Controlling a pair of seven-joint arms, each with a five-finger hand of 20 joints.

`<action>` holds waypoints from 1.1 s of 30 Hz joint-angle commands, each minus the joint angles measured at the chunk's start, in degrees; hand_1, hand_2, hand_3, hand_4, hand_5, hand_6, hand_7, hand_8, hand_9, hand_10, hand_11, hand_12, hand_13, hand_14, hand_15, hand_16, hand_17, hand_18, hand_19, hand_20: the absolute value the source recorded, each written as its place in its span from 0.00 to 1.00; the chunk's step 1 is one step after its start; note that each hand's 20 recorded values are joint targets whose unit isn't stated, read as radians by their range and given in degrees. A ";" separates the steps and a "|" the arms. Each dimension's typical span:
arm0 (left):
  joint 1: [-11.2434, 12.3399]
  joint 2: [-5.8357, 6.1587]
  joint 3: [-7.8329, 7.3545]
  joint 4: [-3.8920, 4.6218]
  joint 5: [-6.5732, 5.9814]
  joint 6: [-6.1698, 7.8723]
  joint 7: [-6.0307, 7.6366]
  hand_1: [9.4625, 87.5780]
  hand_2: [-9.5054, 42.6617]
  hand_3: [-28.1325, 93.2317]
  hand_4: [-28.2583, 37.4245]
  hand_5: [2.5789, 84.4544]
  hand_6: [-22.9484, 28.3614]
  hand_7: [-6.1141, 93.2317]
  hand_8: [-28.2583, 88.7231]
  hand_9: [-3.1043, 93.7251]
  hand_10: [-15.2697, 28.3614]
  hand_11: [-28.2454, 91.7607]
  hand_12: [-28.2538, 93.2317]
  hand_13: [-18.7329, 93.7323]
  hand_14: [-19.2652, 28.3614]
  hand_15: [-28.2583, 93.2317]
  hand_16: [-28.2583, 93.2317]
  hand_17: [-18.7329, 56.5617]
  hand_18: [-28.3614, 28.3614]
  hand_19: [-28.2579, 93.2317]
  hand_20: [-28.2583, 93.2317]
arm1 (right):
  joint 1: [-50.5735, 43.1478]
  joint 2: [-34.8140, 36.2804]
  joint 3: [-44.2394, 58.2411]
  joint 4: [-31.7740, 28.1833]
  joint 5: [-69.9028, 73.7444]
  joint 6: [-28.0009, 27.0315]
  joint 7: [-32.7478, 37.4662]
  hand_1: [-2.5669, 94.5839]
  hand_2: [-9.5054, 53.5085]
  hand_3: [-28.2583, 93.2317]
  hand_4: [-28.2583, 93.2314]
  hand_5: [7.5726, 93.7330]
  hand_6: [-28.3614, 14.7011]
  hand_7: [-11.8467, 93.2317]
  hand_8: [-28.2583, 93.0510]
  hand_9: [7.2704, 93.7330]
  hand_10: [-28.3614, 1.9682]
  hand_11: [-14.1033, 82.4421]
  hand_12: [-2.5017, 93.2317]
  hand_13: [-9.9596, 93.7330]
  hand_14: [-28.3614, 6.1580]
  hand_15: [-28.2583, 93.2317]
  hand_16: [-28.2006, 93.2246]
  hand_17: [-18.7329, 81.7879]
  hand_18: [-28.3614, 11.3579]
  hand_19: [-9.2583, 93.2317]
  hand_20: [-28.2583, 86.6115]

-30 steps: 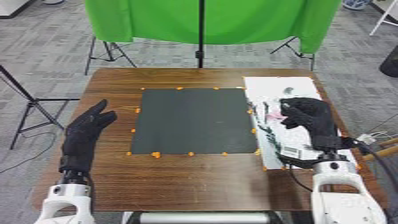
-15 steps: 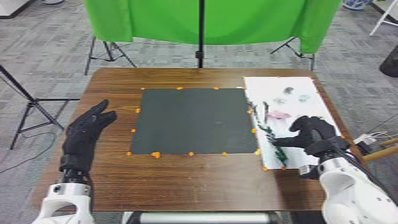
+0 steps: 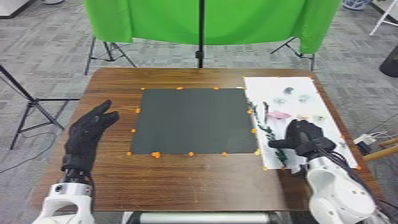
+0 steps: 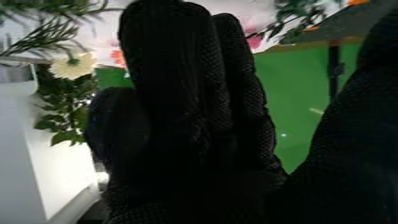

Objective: Arrange flowers

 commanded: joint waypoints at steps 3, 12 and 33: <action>0.43 0.06 -0.03 -0.09 0.14 -0.41 -0.69 0.20 0.09 0.77 0.12 0.53 0.48 0.14 0.19 0.51 0.63 0.37 0.35 0.50 0.73 0.33 0.28 0.33 0.73 0.27 0.43 | -0.64 1.00 -2.98 -0.25 -1.38 -3.39 0.95 0.63 0.00 0.04 0.60 0.80 0.56 0.32 0.19 0.88 0.43 0.43 0.27 0.98 0.69 0.57 0.46 0.83 0.52 0.95 0.52; 0.79 -0.19 -0.44 -0.29 0.14 -1.44 -1.26 0.20 0.09 0.77 0.12 0.52 0.47 0.14 0.19 0.52 0.63 0.37 0.36 0.50 0.72 0.32 0.28 0.32 0.73 0.27 0.43 | -2.59 0.26 -4.96 -0.73 -1.28 -6.12 2.67 0.70 0.00 0.31 0.39 0.84 0.57 0.32 0.38 0.92 0.49 0.47 0.30 1.00 0.73 0.60 0.46 0.86 0.54 0.96 0.54; -0.30 0.82 -0.62 0.00 -1.18 -1.99 -2.68 0.20 0.09 0.77 0.12 0.52 0.48 0.14 0.20 0.51 0.63 0.36 0.36 0.49 0.73 0.32 0.28 0.32 0.73 0.28 0.42 | 1.22 -0.57 -0.42 -6.19 10.87 10.50 4.12 0.93 0.00 0.00 0.78 0.84 0.61 0.42 0.44 0.95 0.58 0.54 0.40 1.00 0.82 0.75 0.41 0.93 0.57 1.00 0.60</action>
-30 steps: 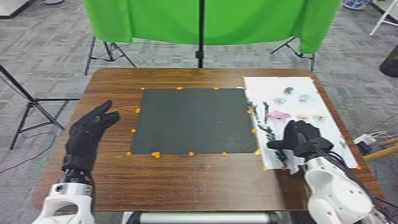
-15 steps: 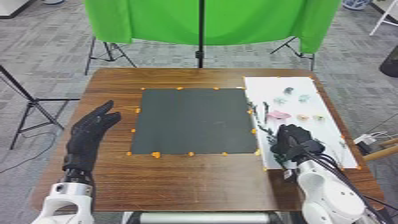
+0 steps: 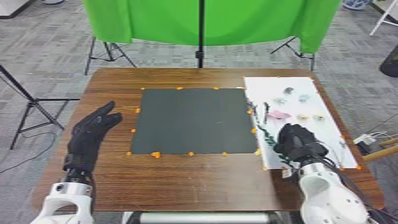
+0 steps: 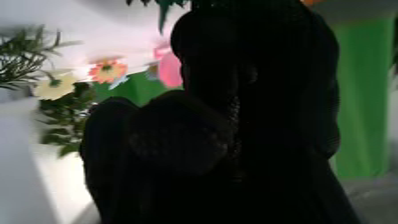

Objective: Arrange flowers

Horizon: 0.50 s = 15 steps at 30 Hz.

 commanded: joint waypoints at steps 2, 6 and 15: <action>-0.31 1.35 -0.33 0.45 -1.50 0.76 -0.62 0.20 0.09 0.77 0.11 0.52 0.48 0.14 0.20 0.51 0.63 0.36 0.36 0.49 0.73 0.32 0.28 0.32 0.73 0.28 0.42 | 4.51 -2.55 1.34 -5.72 8.87 4.51 2.04 0.93 0.00 0.00 0.79 0.83 0.61 0.43 0.44 0.95 0.58 0.55 0.39 1.00 0.83 0.75 0.41 0.93 0.57 1.00 0.61; -0.56 2.17 -0.44 1.28 -3.51 2.60 0.03 0.19 0.10 0.77 0.11 0.53 0.48 0.14 0.20 0.51 0.64 0.36 0.36 0.49 0.73 0.32 0.28 0.32 0.73 0.28 0.42 | 8.92 -5.31 -2.09 -5.97 12.65 4.52 2.10 0.93 0.00 0.00 0.79 0.83 0.61 0.44 0.44 0.95 0.57 0.56 0.39 1.00 0.83 0.76 0.40 0.93 0.57 1.00 0.62; -0.41 2.58 -0.14 2.07 -4.70 3.58 0.31 0.18 0.12 0.77 0.09 0.54 0.48 0.14 0.20 0.52 0.64 0.37 0.36 0.50 0.73 0.32 0.28 0.33 0.73 0.27 0.42 | 20.26 -11.24 -13.16 -1.33 22.13 1.14 3.23 0.93 0.00 0.00 0.80 0.82 0.61 0.46 0.43 0.95 0.57 0.57 0.38 1.00 0.83 0.76 0.40 0.93 0.58 1.00 0.62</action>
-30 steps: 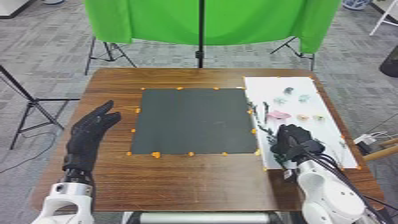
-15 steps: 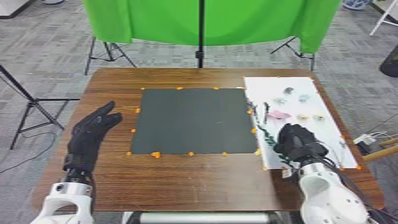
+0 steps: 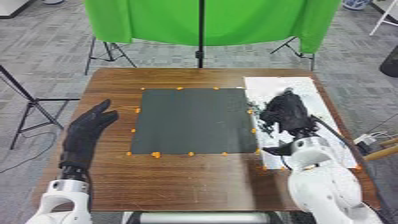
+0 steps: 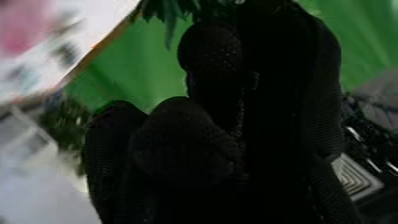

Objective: Arrange flowers

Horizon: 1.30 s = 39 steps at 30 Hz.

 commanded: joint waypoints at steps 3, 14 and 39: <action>0.07 0.30 0.00 2.18 -1.17 0.64 -0.38 0.17 0.12 0.77 0.07 0.54 0.48 0.14 0.20 0.52 0.64 0.37 0.36 0.49 0.73 0.32 0.27 0.34 0.72 0.26 0.42 | 12.89 -7.13 -12.57 7.05 11.78 -4.40 2.40 0.93 0.00 0.00 0.80 0.82 0.61 0.47 0.42 0.95 0.57 0.57 0.37 1.00 0.83 0.76 0.40 0.93 0.57 1.00 0.63; 0.07 1.26 0.66 4.26 -1.57 2.60 -0.28 0.10 0.16 0.79 0.00 0.55 0.48 0.14 0.19 0.52 0.64 0.35 0.35 0.48 0.71 0.31 0.25 0.34 0.70 0.25 0.40 | 21.60 -13.32 -23.09 20.78 16.45 -1.34 7.00 0.92 0.00 0.02 0.78 0.80 0.60 0.51 0.39 0.94 0.55 0.59 0.35 1.00 0.83 0.76 0.40 0.93 0.58 1.00 0.63; -2.60 2.57 2.72 5.45 -0.58 -2.07 -2.56 0.10 0.13 0.80 0.00 0.58 0.48 0.14 0.20 0.55 0.67 0.34 0.36 0.47 0.73 0.31 0.25 0.32 0.70 0.24 0.39 | 28.56 -19.78 -31.71 29.81 23.46 6.35 9.91 0.69 0.00 0.60 0.28 0.78 0.58 0.52 0.37 0.94 0.54 0.58 0.33 1.00 0.83 0.73 0.41 0.93 0.60 1.00 0.59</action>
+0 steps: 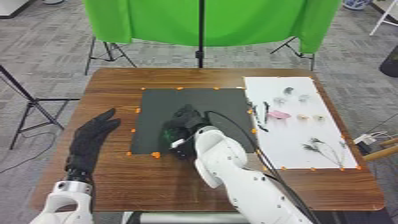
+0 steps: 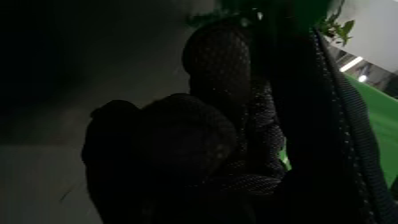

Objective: Arrange flowers

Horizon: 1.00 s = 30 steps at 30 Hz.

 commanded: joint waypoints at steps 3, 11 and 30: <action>-1.26 0.36 1.12 0.99 0.61 -1.97 -1.64 0.11 0.12 0.80 0.00 0.58 0.48 0.13 0.21 0.55 0.68 0.33 0.37 0.47 0.74 0.31 0.25 0.32 0.71 0.24 0.39 | 1.30 -3.19 -0.48 2.80 1.16 4.20 -0.23 0.70 0.00 0.60 0.28 0.78 0.57 0.52 0.37 0.94 0.53 0.57 0.33 1.00 0.83 0.73 0.41 0.93 0.60 1.00 0.59; -0.94 -0.19 0.68 0.94 0.78 -2.72 -1.76 0.11 0.12 0.80 0.00 0.56 0.49 0.12 0.20 0.54 0.67 0.33 0.37 0.47 0.75 0.31 0.26 0.32 0.71 0.24 0.39 | 0.68 -2.90 0.06 3.55 0.45 3.21 -1.23 0.69 0.00 0.57 0.24 0.78 0.56 0.52 0.38 0.93 0.52 0.57 0.34 1.00 0.81 0.72 0.42 0.92 0.59 1.00 0.58; -0.84 -0.39 -0.39 1.02 0.88 -3.52 -1.68 0.09 0.08 0.79 0.01 0.49 0.49 0.10 0.20 0.48 0.64 0.32 0.36 0.45 0.72 0.30 0.27 0.31 0.73 0.24 0.40 | 0.02 -2.56 0.07 3.64 0.35 2.27 -2.73 0.82 0.00 0.00 0.60 0.78 0.54 0.50 0.36 0.92 0.46 0.61 0.28 1.00 0.77 0.72 0.43 0.92 0.56 1.00 0.57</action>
